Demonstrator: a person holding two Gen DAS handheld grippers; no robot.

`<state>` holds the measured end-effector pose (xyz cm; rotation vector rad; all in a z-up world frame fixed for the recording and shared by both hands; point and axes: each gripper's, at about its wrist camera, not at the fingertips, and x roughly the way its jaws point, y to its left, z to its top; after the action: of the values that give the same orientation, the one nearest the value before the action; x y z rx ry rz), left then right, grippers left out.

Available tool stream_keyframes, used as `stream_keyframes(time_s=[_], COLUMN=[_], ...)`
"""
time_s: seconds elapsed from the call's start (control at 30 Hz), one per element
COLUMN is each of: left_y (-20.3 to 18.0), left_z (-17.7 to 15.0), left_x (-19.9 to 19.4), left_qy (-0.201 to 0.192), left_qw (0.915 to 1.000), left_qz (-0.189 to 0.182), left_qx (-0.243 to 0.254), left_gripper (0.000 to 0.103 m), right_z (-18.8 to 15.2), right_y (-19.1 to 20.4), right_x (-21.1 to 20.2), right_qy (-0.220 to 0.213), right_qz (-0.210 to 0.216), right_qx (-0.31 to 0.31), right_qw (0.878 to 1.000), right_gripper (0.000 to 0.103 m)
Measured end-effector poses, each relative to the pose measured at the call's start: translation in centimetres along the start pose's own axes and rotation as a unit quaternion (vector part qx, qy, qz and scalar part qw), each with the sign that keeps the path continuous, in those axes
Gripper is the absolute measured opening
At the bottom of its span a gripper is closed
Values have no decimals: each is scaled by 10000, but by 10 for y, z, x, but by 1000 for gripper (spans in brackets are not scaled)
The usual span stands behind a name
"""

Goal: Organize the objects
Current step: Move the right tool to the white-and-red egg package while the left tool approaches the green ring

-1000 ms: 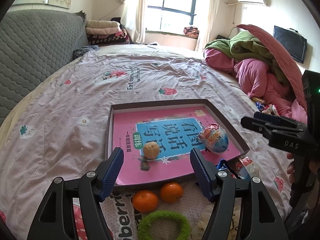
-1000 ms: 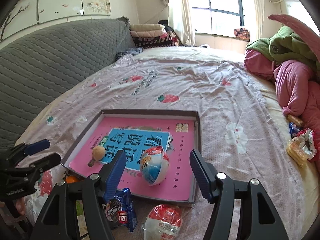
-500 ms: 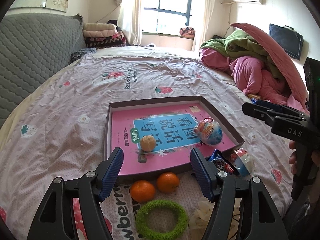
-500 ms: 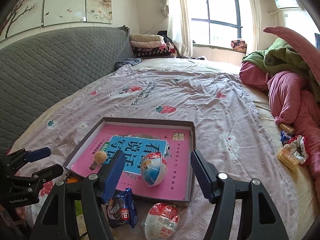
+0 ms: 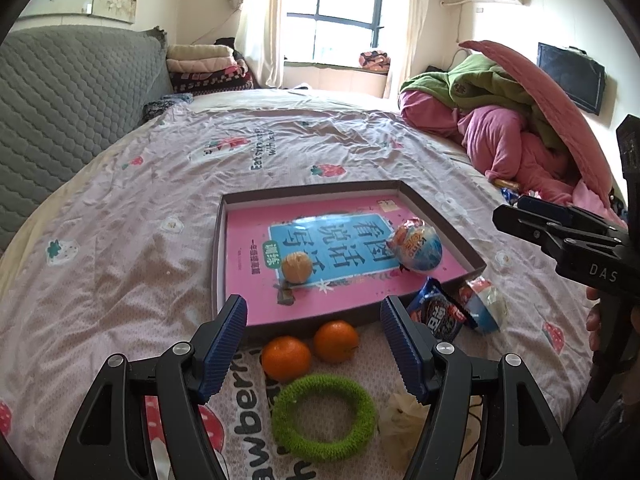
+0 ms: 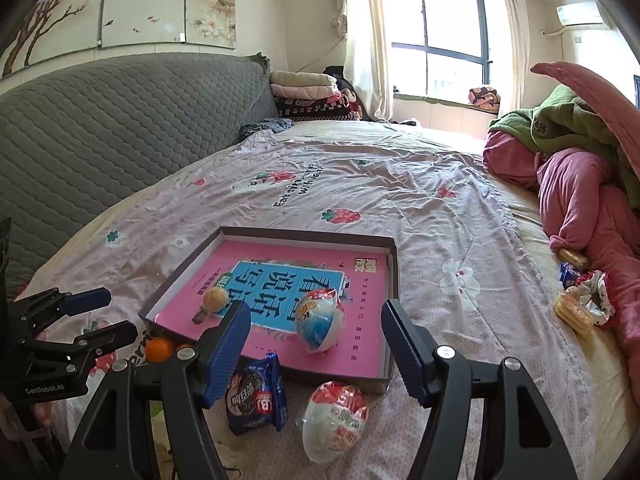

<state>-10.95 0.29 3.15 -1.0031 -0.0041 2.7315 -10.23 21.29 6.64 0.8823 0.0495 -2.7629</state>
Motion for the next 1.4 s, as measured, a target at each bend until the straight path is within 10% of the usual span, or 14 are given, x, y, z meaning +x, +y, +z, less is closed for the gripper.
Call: stream_keyframes(time_s=[1.4], left_y=[3], left_z=[-67], left_x=[14], left_qy=[911], left_qw=[9954], left_qz=[299], left_qx=[34], left_gripper=[71], right_z=[-61], right_y=[-1], right_x=[3], right_qy=[840], right_qz=[-171], right_qx=[81], right_qw=[9963], right_gripper=[68])
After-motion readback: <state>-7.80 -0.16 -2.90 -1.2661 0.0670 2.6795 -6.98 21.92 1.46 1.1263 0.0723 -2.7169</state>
